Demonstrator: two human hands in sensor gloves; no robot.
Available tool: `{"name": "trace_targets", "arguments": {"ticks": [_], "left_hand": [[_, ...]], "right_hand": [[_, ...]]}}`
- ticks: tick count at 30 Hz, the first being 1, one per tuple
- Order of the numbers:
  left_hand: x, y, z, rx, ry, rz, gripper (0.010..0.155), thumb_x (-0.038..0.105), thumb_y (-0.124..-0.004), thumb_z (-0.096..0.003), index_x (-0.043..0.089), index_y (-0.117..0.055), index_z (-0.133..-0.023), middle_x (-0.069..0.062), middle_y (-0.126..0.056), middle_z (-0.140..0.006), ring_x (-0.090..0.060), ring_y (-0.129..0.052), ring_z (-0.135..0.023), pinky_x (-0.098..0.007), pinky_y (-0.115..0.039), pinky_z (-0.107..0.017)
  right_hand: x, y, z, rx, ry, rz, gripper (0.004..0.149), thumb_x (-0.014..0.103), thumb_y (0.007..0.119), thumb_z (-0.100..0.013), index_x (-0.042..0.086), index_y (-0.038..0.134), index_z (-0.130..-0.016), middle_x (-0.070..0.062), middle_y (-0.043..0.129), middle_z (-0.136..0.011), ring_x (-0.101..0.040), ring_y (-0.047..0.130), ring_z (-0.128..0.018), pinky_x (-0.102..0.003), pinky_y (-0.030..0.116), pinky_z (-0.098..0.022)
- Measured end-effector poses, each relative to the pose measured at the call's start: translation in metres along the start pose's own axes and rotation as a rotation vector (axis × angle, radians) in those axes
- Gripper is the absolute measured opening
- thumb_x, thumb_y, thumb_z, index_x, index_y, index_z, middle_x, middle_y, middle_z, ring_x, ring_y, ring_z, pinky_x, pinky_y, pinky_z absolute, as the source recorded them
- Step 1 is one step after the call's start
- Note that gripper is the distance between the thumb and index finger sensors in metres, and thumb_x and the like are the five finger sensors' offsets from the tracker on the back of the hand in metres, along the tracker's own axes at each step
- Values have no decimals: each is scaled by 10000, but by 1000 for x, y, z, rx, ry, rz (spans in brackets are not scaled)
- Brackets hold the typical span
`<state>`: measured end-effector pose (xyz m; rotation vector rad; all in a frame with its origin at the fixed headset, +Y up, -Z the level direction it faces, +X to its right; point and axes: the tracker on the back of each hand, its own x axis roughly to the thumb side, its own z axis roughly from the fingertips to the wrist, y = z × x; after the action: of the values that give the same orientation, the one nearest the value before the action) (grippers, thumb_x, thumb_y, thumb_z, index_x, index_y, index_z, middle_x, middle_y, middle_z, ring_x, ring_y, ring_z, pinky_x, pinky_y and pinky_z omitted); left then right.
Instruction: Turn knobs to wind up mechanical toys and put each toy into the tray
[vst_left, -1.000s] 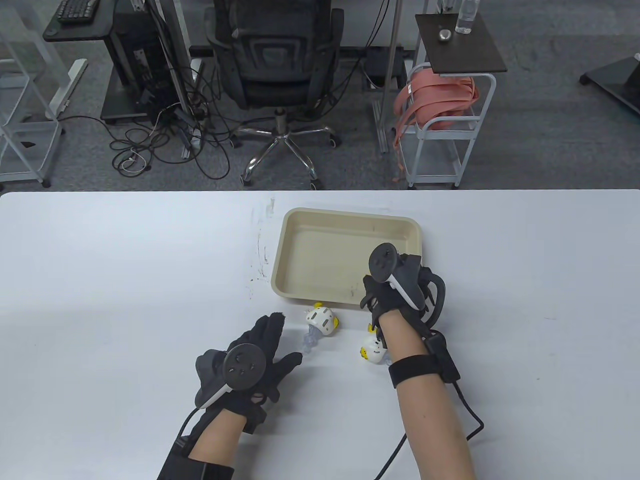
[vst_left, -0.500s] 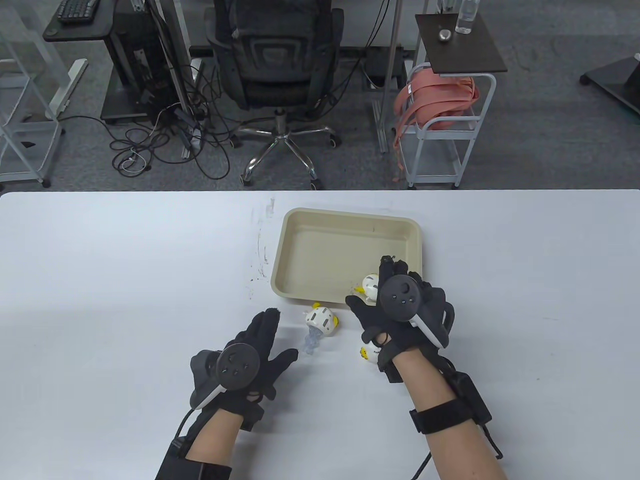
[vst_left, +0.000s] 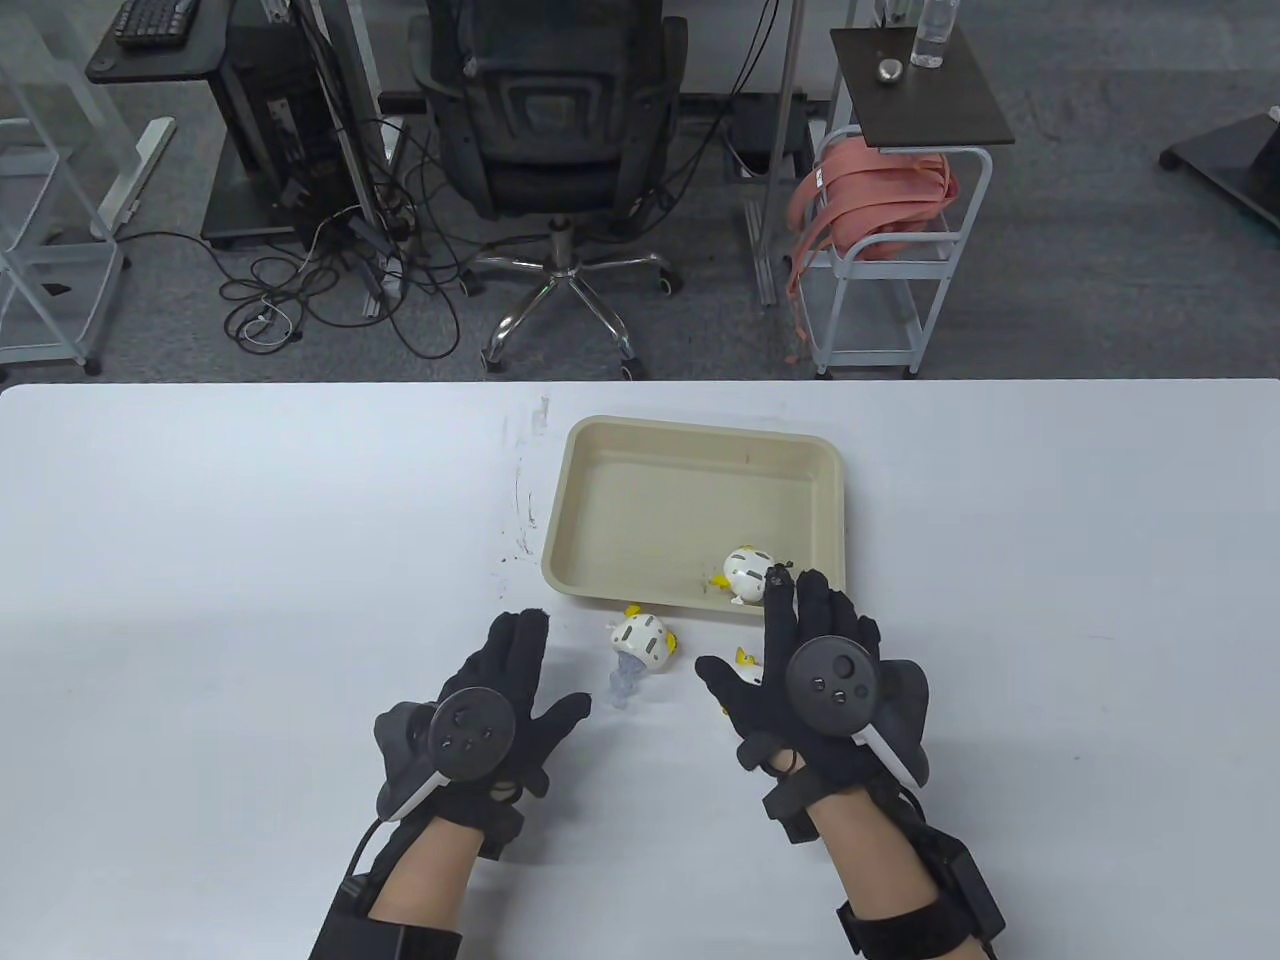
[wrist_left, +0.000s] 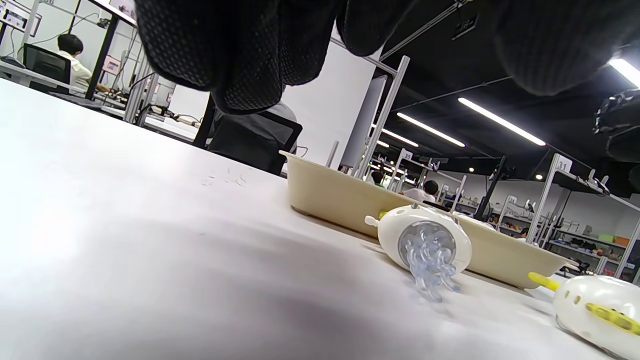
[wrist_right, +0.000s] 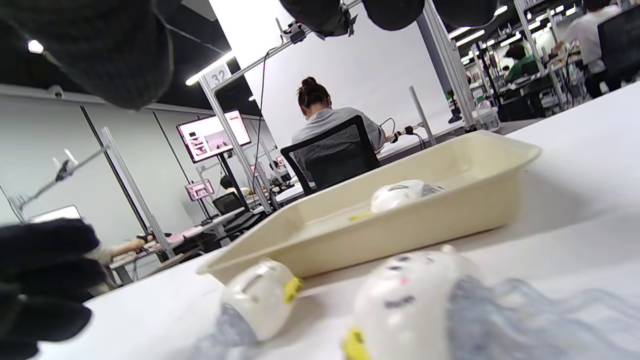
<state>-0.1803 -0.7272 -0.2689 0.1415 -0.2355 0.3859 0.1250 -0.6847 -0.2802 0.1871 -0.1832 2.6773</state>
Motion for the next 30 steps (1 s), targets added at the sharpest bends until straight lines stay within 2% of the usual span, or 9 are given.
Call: {"name": "trace_targets", "arguments": {"ticks": [4,7,11,23,30], "left_hand": [[1,-1,0,-5,2,-8,852,681,-766,-452,222,-515,-1124,-184,-620,-1128,-419,-880,-901,-530,-734,-664],[1,-2,-1,-13,5,-18,853,679,-768,-452,224,-505,-1125,-185,-622,-1126,-418,-882,-899,-531,-734,-664],[4,-4,-2,-27,4,-27,854,676,-768,-454,225,-499,-1128,-185,-621,-1127,-417,-882,-900,-533,-730,-664],[8,-6,-2,-41,1,-34,855,674,-768,-454,225,-497,-1129,-186,-623,-1126,-417,-884,-898,-531,-736,-662],[8,-7,-3,-51,3,-38,855,675,-766,-454,225,-496,-1130,-187,-624,-1126,-417,-886,-896,-531,-736,-662]], "right_hand": [[-4,14,4,6,-12,7,988,620,792,-484,23,364,-1144,-353,340,-1159,-653,414,-958,-773,284,-656],[-2,25,7,27,-19,59,1046,615,794,-480,-53,295,-1110,-344,442,-1138,-633,517,-932,-763,353,-652],[3,36,10,41,-47,119,991,594,815,-477,-22,377,-1119,-343,519,-1112,-604,613,-895,-738,458,-637],[-3,59,7,159,21,278,867,535,837,-481,64,503,-1129,-359,508,-1117,-623,662,-868,-733,511,-619],[-5,66,4,182,37,318,799,469,847,-486,64,557,-1111,-349,595,-1085,-585,743,-823,-711,558,-604]]}}
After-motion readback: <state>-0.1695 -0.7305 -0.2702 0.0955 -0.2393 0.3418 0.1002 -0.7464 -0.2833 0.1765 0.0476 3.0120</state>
